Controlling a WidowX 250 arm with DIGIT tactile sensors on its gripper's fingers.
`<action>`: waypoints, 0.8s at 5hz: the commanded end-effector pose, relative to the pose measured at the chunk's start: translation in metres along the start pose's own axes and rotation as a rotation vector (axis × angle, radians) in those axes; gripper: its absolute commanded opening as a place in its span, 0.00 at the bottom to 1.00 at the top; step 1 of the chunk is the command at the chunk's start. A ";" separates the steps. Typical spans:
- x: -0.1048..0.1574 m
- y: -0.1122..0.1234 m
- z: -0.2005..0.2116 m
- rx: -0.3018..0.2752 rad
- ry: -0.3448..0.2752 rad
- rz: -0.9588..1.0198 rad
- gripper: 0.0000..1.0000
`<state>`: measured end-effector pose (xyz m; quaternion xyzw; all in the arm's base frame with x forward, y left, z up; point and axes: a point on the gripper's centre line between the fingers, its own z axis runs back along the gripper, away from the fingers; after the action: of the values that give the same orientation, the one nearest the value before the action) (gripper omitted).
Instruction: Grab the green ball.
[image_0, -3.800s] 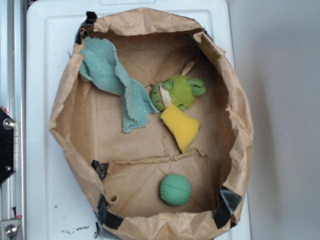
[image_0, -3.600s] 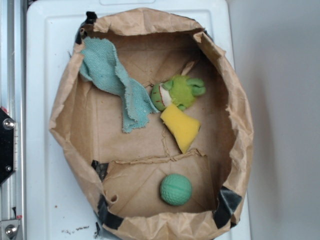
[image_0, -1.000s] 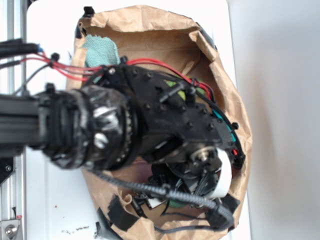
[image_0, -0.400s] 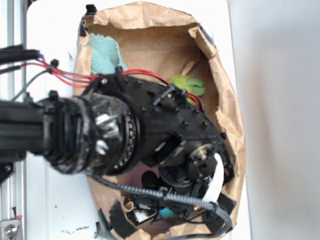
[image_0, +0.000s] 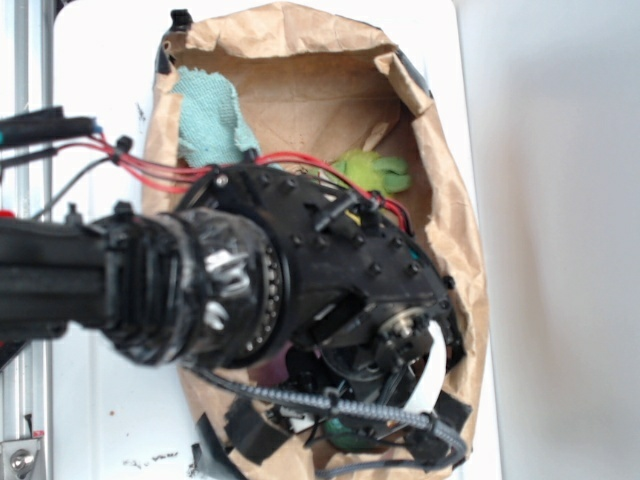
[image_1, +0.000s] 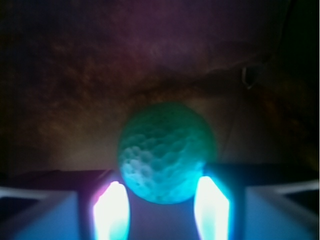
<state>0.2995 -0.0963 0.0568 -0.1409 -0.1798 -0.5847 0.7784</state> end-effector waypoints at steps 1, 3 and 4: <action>0.015 -0.003 0.012 0.033 -0.027 0.002 0.00; -0.008 0.025 0.085 0.224 -0.016 0.300 0.00; -0.020 0.017 0.127 0.314 0.009 0.411 0.00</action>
<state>0.2971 -0.0116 0.1342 -0.0686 -0.1971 -0.3820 0.9003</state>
